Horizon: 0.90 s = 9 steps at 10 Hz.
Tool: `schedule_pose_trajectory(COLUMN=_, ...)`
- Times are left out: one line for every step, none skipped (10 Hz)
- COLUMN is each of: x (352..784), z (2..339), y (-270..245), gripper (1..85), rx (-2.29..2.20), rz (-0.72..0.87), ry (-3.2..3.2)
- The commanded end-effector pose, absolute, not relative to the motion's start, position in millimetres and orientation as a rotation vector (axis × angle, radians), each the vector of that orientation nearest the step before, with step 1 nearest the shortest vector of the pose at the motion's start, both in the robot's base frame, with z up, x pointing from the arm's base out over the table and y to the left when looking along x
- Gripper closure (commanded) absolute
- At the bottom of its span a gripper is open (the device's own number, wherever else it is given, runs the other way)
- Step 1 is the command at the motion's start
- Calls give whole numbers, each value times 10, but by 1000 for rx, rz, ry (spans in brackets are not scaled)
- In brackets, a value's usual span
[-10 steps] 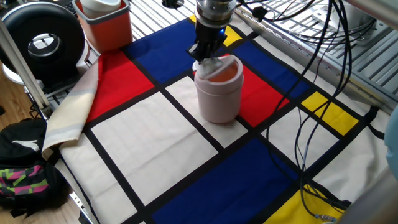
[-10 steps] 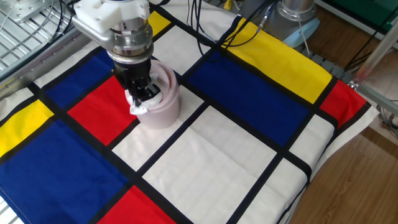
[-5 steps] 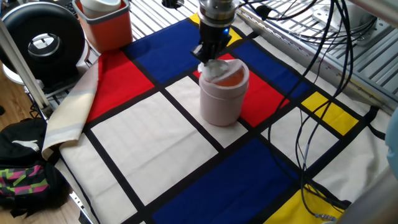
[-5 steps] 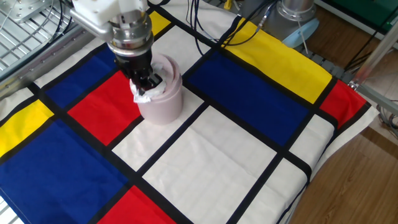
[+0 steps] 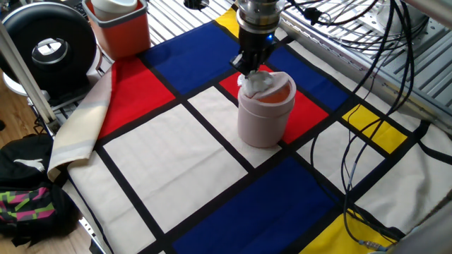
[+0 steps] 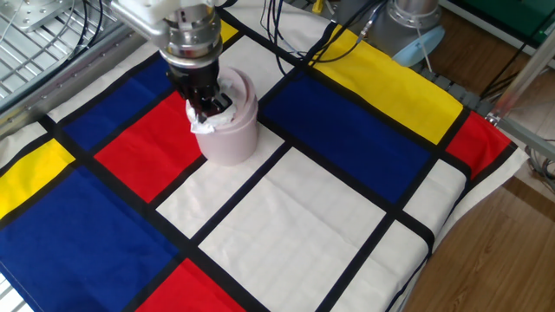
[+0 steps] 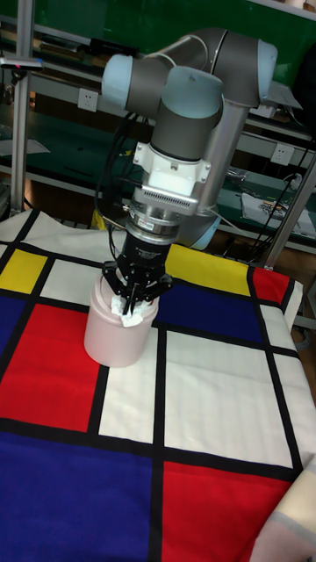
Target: Put the garbage in the trash can
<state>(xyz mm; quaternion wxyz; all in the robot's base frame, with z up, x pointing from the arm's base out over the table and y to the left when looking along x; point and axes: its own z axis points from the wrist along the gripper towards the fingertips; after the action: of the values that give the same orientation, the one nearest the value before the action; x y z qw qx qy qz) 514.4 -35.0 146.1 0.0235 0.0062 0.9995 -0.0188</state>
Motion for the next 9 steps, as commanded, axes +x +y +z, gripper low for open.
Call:
schedule_pose_trajectory(x=5073, z=1513, y=-388, gripper=847, rx=32, rz=-83, ry=3092)
schedule_pose_trajectory(x=5056, z=1544, y=-406, gripper=847, rx=30, rz=-91, ry=3100)
schedule_pose_trajectory(x=5033, z=1584, y=-413, gripper=847, rx=33, rz=-94, ry=3112)
schedule_pose_trajectory(x=5019, z=1606, y=-412, gripper=847, rx=36, rz=-94, ry=3115)
schedule_pose_trajectory(x=5000, z=1617, y=-415, gripper=847, rx=43, rz=-99, ry=3119)
schedule_pose_trajectory(x=4961, z=1624, y=-400, gripper=847, rx=58, rz=-94, ry=3126)
schedule_pose_trajectory(x=4898, z=1620, y=-363, gripper=847, rx=83, rz=-85, ry=3142)
schedule_pose_trajectory(x=4884, z=1624, y=-367, gripper=847, rx=86, rz=-91, ry=3147)
schedule_pose_trajectory(x=4863, z=1635, y=-357, gripper=847, rx=89, rz=-86, ry=3148)
